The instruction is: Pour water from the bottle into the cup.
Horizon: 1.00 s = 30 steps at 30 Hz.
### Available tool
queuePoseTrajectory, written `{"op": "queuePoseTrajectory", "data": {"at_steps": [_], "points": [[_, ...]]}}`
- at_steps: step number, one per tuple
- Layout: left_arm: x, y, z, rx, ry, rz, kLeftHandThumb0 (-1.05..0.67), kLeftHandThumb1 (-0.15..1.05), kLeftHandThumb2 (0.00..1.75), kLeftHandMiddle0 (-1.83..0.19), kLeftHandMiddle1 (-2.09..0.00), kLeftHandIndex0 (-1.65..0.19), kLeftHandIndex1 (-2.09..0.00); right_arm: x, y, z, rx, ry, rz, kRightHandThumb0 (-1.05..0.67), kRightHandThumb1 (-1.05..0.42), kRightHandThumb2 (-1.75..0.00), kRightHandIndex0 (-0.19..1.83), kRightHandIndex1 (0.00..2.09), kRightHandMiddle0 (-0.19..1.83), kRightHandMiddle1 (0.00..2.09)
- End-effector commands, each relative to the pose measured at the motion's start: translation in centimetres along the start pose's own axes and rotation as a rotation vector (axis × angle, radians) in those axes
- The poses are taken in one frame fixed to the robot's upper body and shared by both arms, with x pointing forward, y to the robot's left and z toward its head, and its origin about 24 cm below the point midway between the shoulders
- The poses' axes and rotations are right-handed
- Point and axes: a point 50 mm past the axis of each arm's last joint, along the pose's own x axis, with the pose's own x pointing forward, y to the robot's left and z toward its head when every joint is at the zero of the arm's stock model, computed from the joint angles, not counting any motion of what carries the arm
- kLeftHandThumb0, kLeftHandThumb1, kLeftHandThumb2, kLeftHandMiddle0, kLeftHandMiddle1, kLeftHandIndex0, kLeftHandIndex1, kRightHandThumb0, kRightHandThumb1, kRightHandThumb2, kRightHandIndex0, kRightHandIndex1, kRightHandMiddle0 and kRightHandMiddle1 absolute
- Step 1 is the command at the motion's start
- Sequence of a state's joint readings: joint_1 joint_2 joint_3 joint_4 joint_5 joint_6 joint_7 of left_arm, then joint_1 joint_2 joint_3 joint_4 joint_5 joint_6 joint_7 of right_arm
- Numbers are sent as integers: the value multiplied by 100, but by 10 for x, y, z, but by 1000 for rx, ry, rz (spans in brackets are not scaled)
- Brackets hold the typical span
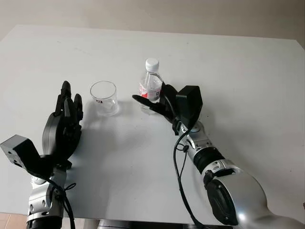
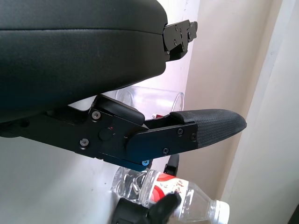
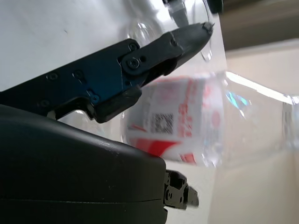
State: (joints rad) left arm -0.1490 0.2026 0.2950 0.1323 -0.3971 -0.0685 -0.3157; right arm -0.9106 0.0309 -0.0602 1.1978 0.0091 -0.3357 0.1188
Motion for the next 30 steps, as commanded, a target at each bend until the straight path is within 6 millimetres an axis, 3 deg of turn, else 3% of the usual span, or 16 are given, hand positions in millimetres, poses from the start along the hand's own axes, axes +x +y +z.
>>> {"op": "queuePoseTrajectory", "data": {"at_steps": [1, 2, 3, 4, 5, 7, 11, 18, 24, 30], "points": [[-2, 0, 3, 6, -8, 2, -80, 105, 59, 18, -5, 19, -1, 5, 5, 7, -17, 7, -29, -54, -87, -5, -7, 133, 1, 130], [-2, 1, 3, 8, -9, 3, -80, 105, 59, 18, -5, 19, -1, 6, 5, 7, -52, 14, -39, -50, -88, -6, -8, 166, 0, 169], [-3, 1, 4, 7, -10, 4, -80, 105, 59, 18, -5, 19, 0, 7, 6, 7, -74, 18, -41, -47, -90, -6, -4, 187, 5, 188], [-3, 1, 4, 6, -12, 6, -80, 105, 59, 19, -5, 19, 0, 7, 6, 7, -88, 20, -36, -42, -92, -6, 7, 198, 15, 199], [-3, 1, 4, 6, -13, 7, -80, 105, 58, 18, -5, 19, 0, 8, 7, 8, -97, 23, -27, -36, -96, -6, 32, 205, 33, 205], [-4, 1, 5, 7, -18, 8, -80, 105, 58, 19, -5, 19, 0, 8, 7, 8, -107, 26, -8, -31, -100, -6, 68, 208, 58, 209], [-4, 2, 5, 11, -20, 10, -80, 105, 57, 19, -5, 19, 0, 8, 7, 9, -132, 39, 39, -30, -101, -5, 88, 209, 71, 209], [-2, 2, 5, -4, -25, 11, -79, 105, 55, 19, -3, 19, 0, 8, 4, 10, -269, 52, 115, -32, -101, -6, 97, 209, 90, 209], [-1, 2, 5, 2, -24, 14, -79, 105, 56, 19, -4, 19, 0, 10, 5, 15, -304, 29, 115, -31, -105, -7, 97, 209, 92, 209], [1, 3, 5, -3, -27, 10, -80, 105, 56, 19, -5, 19, -1, 19, -3, 39, -364, -25, 4, -23, -105, -16, 94, 209, 89, 209]]}}
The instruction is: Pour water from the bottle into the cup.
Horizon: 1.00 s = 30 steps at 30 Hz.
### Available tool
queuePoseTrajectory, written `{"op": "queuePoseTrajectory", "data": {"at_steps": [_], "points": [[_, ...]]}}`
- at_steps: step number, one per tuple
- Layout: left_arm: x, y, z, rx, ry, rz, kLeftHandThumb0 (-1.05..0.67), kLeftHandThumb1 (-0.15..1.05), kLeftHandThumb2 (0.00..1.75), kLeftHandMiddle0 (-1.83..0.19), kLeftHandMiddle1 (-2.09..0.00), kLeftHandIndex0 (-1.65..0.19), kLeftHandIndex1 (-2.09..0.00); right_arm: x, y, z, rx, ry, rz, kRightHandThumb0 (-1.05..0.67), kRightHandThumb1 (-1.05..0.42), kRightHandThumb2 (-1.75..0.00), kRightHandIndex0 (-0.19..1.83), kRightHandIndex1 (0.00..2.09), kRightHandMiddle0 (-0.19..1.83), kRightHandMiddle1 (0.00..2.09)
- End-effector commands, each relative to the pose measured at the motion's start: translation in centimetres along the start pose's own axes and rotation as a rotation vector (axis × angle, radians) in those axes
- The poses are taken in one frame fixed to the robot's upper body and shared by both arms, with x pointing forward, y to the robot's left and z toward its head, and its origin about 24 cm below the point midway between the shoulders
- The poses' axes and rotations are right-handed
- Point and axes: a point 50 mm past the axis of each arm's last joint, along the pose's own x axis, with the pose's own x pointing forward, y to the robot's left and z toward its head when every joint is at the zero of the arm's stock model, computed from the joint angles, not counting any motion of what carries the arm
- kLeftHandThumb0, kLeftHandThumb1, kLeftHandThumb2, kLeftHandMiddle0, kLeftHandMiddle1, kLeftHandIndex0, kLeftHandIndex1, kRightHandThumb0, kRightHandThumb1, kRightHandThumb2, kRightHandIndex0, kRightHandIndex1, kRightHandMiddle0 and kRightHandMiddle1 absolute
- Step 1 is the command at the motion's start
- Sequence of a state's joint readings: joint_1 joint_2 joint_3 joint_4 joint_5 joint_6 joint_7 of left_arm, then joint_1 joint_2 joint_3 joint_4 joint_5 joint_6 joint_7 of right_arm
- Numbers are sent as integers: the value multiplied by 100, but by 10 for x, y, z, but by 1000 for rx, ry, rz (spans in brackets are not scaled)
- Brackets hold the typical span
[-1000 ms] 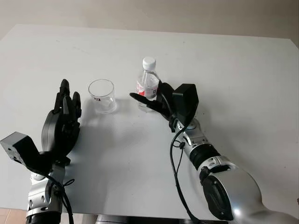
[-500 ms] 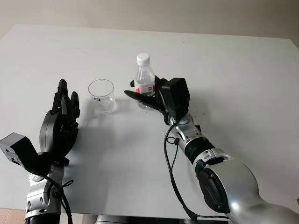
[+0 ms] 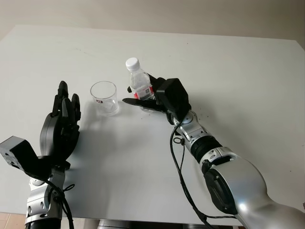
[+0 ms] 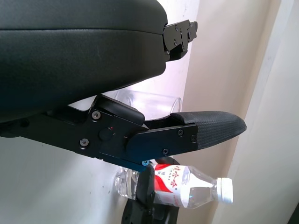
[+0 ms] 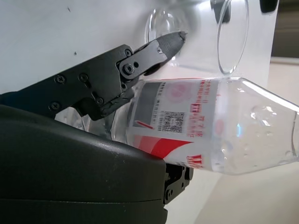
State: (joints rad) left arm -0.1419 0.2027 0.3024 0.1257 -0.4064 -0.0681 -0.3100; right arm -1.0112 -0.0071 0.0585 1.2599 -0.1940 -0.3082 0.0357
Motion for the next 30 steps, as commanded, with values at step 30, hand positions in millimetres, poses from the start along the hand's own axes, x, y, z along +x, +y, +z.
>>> {"op": "queuePoseTrajectory", "data": {"at_steps": [30], "points": [[1, -4, 0, -12, -31, 27, -80, 105, 57, 18, -6, 19, -3, 26, -45, 107, -876, -201, -260, -19, -105, -14, 110, 209, 77, 209]]}}
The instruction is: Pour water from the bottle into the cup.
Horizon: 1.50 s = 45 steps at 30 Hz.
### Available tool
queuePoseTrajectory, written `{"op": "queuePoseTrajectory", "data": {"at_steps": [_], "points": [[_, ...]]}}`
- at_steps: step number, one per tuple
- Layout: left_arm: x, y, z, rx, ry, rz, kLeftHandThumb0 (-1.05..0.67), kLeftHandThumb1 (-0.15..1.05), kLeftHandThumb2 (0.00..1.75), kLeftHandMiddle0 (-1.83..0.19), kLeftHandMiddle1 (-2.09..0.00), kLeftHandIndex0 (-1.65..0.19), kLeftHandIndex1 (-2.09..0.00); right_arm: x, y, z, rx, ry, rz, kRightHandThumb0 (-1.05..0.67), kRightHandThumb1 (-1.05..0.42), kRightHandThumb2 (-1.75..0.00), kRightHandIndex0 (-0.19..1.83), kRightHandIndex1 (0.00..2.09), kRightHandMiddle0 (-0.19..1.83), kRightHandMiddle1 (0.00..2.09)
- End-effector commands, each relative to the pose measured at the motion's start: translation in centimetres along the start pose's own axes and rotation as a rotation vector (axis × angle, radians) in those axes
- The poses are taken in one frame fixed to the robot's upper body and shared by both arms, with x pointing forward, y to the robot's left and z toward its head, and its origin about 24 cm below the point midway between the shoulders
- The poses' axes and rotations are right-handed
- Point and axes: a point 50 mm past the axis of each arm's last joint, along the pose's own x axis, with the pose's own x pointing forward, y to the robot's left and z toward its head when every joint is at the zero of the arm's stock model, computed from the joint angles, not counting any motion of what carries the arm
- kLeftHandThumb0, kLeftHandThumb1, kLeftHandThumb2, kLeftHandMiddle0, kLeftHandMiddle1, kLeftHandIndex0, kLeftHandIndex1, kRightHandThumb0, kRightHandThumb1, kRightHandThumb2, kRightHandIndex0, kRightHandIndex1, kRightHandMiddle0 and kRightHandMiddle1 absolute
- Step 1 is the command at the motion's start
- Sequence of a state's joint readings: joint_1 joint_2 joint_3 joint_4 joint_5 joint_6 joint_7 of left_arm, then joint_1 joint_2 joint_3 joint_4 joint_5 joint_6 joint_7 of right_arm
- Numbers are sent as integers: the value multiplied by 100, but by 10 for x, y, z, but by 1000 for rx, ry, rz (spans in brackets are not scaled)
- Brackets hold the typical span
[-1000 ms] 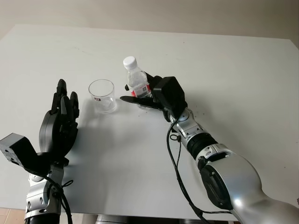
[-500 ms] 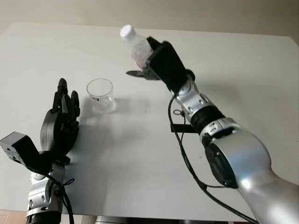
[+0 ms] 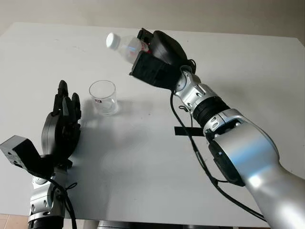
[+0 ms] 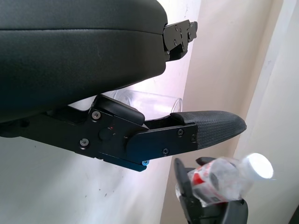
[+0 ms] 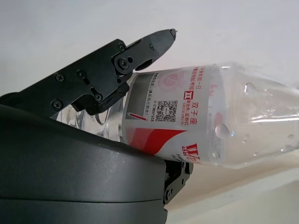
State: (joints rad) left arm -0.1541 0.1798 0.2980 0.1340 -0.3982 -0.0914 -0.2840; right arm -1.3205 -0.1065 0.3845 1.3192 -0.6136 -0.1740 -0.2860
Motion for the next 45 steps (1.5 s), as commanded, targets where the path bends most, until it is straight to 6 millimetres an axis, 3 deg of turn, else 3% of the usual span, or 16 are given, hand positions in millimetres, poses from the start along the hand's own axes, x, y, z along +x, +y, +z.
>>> {"op": "queuePoseTrajectory", "data": {"at_steps": [1, 7, 13, 23, 29, 35, 45], "points": [[-2, 0, 1, -1, -10, 7, -80, 105, 57, 18, -6, 19, -3, 5, -14, 4, -63, -33, -39, -19, -105, -15, 108, 209, 70, 209], [-1, 0, 3, 1, -25, 2, -80, 105, 57, 18, -5, 19, -4, 4, -13, 7, -251, -112, -52, -21, -105, -25, 103, 209, 51, 209], [-3, 1, 2, 4, -17, 11, -80, 105, 56, 17, -6, 18, -4, 5, -13, 11, -356, -137, -54, -26, -104, -10, 88, 209, 10, 207], [-3, -1, -1, 3, -11, 13, -79, 105, 56, 17, -5, 18, -4, 8, -9, 22, -349, -107, -29, -30, -103, -6, 81, 209, 10, 205], [-3, -3, -2, 4, -8, 14, -80, 105, 57, 17, -5, 19, -4, 10, -8, 31, -331, -85, -29, -34, -100, -5, 71, 209, 21, 157], [-3, -3, -4, 7, -3, 16, -80, 105, 59, 17, -5, 19, -2, 11, -6, 43, -387, -101, -57, -34, -100, -5, 68, 209, 13, 167], [-4, -4, -7, 2, -3, 21, -80, 105, 59, 17, -5, 19, -2, 10, -2, 57, -511, -188, -107, -36, -96, -5, 59, 209, 12, 139]]}}
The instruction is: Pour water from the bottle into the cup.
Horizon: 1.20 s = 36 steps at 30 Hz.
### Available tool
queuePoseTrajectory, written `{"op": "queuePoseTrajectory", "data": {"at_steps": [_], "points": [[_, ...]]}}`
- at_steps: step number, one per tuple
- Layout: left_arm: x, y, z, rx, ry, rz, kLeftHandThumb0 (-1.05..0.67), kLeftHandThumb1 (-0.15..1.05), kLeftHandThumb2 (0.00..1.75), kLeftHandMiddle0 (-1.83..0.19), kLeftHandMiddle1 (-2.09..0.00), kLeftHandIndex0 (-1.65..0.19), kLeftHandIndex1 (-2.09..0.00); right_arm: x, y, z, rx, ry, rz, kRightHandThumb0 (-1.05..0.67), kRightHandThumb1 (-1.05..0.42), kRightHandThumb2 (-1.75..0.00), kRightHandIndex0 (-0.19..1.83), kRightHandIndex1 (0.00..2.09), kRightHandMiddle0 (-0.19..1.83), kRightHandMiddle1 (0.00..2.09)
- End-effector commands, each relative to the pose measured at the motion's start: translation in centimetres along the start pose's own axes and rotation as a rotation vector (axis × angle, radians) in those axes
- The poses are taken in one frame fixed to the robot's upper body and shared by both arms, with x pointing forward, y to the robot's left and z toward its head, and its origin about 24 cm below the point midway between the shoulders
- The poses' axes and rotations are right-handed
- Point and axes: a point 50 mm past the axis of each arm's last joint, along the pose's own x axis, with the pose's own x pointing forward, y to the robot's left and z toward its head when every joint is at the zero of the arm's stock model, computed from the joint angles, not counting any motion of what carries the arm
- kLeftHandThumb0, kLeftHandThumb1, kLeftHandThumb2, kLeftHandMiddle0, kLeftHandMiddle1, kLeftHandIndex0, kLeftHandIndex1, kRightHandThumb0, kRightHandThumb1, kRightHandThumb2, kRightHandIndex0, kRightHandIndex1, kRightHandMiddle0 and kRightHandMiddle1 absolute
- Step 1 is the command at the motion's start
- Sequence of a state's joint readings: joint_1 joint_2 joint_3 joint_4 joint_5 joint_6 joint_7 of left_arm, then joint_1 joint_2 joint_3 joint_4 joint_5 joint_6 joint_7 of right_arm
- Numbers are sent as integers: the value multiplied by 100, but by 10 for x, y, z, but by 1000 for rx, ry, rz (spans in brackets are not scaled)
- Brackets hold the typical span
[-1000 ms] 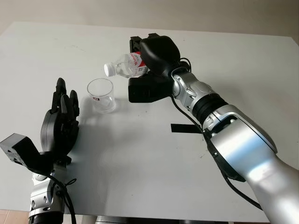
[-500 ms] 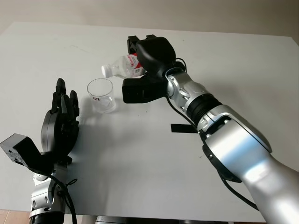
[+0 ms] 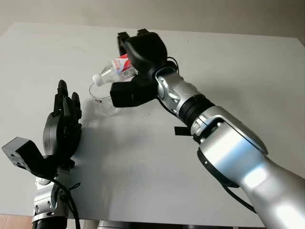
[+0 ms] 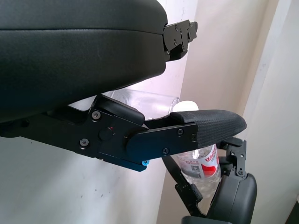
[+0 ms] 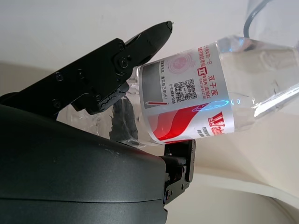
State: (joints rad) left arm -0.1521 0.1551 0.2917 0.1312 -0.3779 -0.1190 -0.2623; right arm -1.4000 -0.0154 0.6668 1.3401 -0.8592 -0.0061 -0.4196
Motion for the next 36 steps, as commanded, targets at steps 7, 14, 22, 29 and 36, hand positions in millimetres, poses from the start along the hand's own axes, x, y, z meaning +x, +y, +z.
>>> {"op": "queuePoseTrajectory", "data": {"at_steps": [7, 14, 22, 29, 36], "points": [[-3, 2, -6, -2, 16, 8, -80, 105, 59, 17, -5, 19, -2, 4, -12, -4, -12, -18, -55, -37, -97, -6, 64, 209, 23, 149], [-2, 4, -6, -8, 17, 5, -80, 105, 58, 18, -5, 19, -2, 3, -13, -8, -26, -30, -75, -37, -97, -5, 75, 209, 24, 158], [0, 5, -5, -5, 14, -2, -80, 105, 58, 18, -5, 19, -2, 2, -13, -12, -41, -27, -101, -38, -97, -6, 82, 209, 14, 150], [2, 5, -4, -7, 13, -11, -81, 105, 57, 18, -5, 19, -2, 2, -13, -15, -92, -44, -104, -38, -98, -6, 85, 209, 15, 151], [3, 5, -3, 2, 13, -15, -81, 105, 58, 18, -5, 19, -2, 0, -13, -18, -144, -74, -111, -41, -99, -6, 92, 209, 26, 172]]}}
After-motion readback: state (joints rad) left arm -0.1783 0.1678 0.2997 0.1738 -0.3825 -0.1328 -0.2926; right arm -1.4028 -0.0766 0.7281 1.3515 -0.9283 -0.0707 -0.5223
